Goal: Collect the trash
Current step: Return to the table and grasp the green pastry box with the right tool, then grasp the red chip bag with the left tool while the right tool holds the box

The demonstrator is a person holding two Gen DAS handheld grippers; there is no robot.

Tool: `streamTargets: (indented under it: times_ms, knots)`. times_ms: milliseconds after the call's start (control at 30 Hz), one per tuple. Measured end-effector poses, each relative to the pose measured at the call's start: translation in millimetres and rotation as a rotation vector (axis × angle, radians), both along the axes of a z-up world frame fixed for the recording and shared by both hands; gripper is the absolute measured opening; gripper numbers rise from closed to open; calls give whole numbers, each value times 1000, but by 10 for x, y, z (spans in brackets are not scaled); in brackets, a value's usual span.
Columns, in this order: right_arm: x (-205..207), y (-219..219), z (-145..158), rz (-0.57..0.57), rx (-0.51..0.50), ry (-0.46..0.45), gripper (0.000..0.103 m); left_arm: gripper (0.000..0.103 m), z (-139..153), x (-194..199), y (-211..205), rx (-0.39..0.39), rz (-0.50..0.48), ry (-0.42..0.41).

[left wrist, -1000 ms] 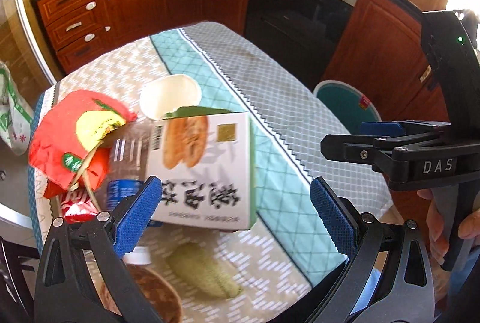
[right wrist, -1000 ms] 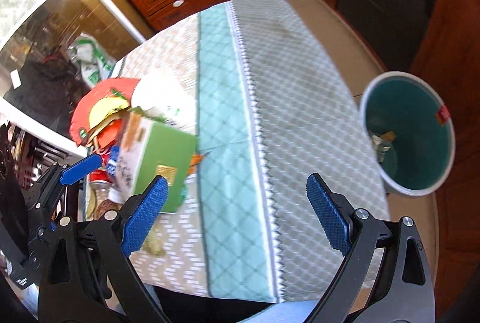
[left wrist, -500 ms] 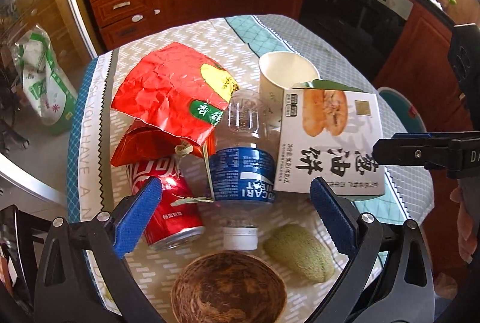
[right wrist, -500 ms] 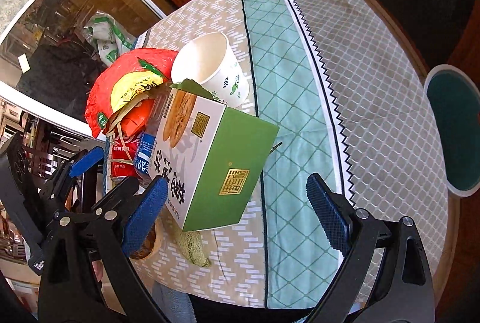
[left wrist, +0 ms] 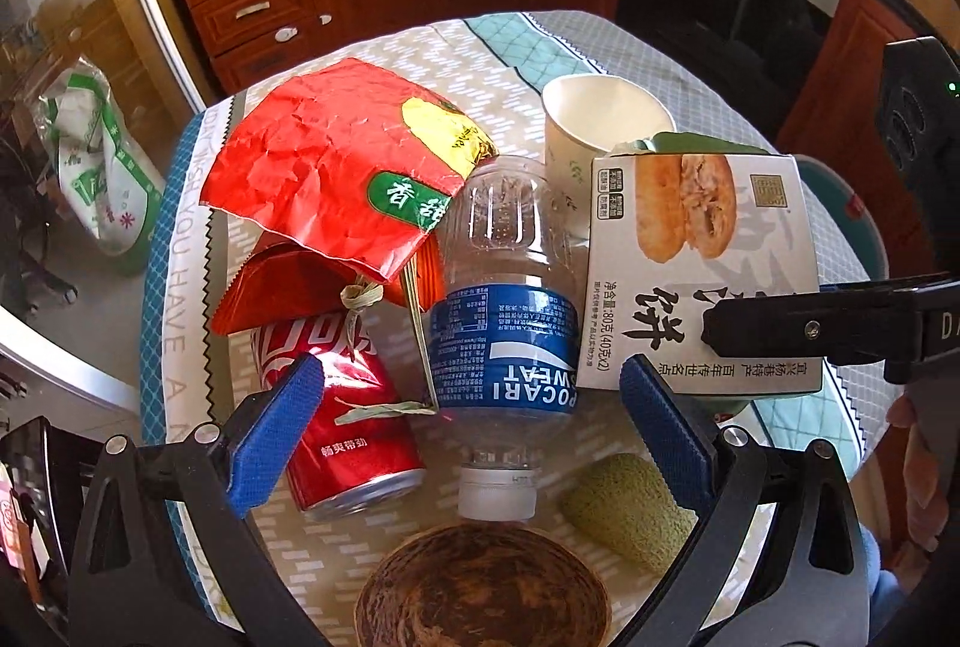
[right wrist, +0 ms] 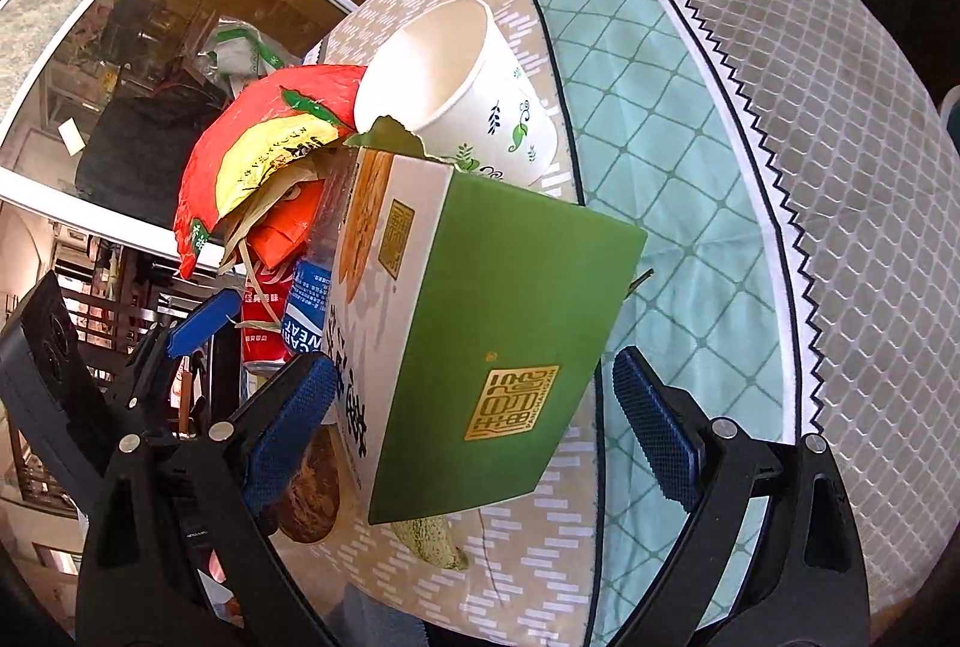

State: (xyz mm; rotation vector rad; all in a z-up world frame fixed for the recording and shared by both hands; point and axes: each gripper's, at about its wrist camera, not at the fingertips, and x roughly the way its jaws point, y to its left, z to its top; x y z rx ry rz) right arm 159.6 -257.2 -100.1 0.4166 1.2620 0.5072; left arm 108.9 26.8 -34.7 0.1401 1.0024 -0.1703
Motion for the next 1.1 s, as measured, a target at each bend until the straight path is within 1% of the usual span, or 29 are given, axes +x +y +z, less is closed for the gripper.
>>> streamTargets:
  times_ms: [67, 100, 133, 233, 333, 433, 567, 700, 800, 900, 1000, 1067, 1100]
  knots:
    - [-29, 41, 28, 13, -13, -31, 88, 99, 0, 7, 1, -2, 2, 2]
    - [-55, 74, 67, 27, -18, -60, 80, 99, 0, 8, 2, -2, 2, 1]
    - [-86, 97, 108, 31, -31, -78, 77, 99, 1, 8, 4, 1, 3, 0]
    - [-154, 94, 192, 29, -52, -108, 72, 99, -5, -1, -7, -2, 2, 10]
    - [-204, 6, 297, 15, -51, -127, 70, 99, 30, -42, 2, -6, 5, 1]
    - [-262, -99, 489, 0, -58, -171, 67, 99, 89, -94, 42, -13, 10, -15]
    - [-356, -264, 791, -38, -104, -259, 66, 99, 193, -125, 137, -8, 31, -46]
    - [-389, -363, 958, -62, -185, -313, 64, 99, 328, -85, 267, 4, 42, -82]
    - [-389, -394, 989, -79, -243, -330, 64, 99, 422, 34, 348, 13, 35, -98]
    - [-363, -384, 965, -90, -248, -320, 64, 99, 513, 202, 365, 24, 11, -115]
    - [-343, -375, 955, -96, -263, -321, 64, 99, 561, 372, 371, 6, 6, -97]
    - [-363, -389, 952, -99, -273, -326, 64, 99, 583, 387, 326, -12, -11, -89]
    - [-377, -404, 948, -102, -281, -327, 64, 99, 594, 354, 280, -19, -34, -96]
